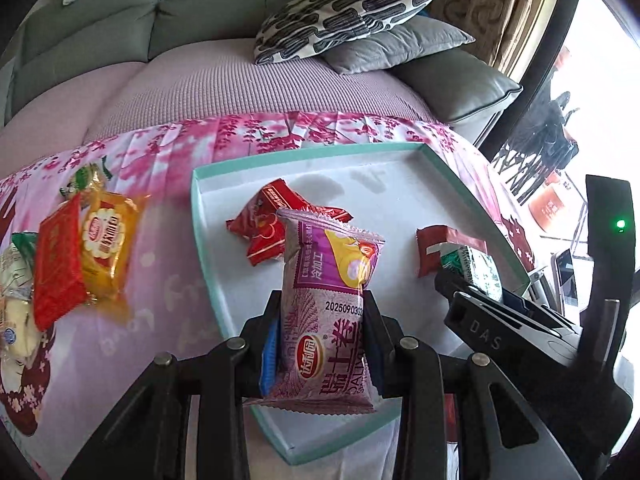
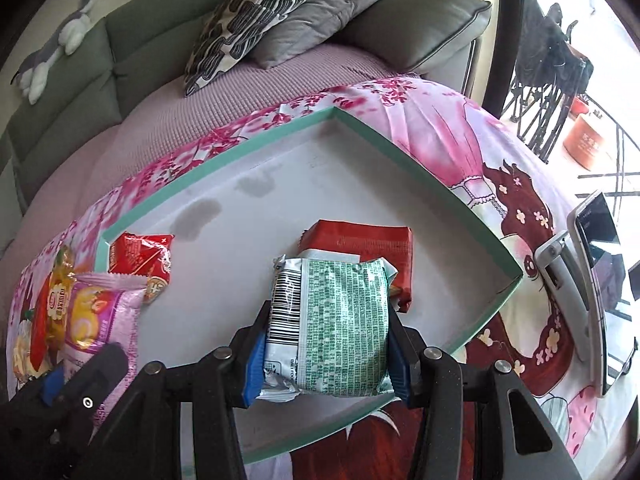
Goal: Organize snacks
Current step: 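Carry the striped pack and bread bag over the tray and release both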
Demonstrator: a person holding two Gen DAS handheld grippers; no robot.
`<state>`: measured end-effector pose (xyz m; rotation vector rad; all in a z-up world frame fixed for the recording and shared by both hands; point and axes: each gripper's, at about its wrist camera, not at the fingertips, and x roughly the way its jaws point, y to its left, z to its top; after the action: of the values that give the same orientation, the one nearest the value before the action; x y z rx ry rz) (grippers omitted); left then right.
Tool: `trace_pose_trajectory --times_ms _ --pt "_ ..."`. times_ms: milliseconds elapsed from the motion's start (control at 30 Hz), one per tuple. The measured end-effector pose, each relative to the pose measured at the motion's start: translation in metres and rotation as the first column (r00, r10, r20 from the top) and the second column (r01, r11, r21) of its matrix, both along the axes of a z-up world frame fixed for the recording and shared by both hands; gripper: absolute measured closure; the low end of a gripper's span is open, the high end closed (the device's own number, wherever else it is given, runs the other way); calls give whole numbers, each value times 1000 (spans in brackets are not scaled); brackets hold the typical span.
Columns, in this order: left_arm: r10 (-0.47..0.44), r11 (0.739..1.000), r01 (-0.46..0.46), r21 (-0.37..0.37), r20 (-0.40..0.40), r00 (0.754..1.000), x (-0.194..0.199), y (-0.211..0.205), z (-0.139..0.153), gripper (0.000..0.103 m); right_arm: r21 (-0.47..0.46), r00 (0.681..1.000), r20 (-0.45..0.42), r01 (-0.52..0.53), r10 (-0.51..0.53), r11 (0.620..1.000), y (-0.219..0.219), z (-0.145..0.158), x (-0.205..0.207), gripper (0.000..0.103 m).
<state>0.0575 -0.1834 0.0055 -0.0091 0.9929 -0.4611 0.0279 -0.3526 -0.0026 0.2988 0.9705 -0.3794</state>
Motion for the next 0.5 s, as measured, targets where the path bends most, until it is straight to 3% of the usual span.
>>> trace_pose_trajectory --times_ms 133,300,500 --pt "1 1000 -1 17 -28 1000 4 -4 -10 63 -5 1000 -1 0 0 1000 0 0 1 50" --pt "12 1000 -12 2 -14 1000 0 4 -1 46 12 1000 1 -8 8 1000 1 0 1 50" --pt "35 999 -35 -9 4 999 0 15 12 42 12 1000 -1 -23 23 1000 6 3 1 49"
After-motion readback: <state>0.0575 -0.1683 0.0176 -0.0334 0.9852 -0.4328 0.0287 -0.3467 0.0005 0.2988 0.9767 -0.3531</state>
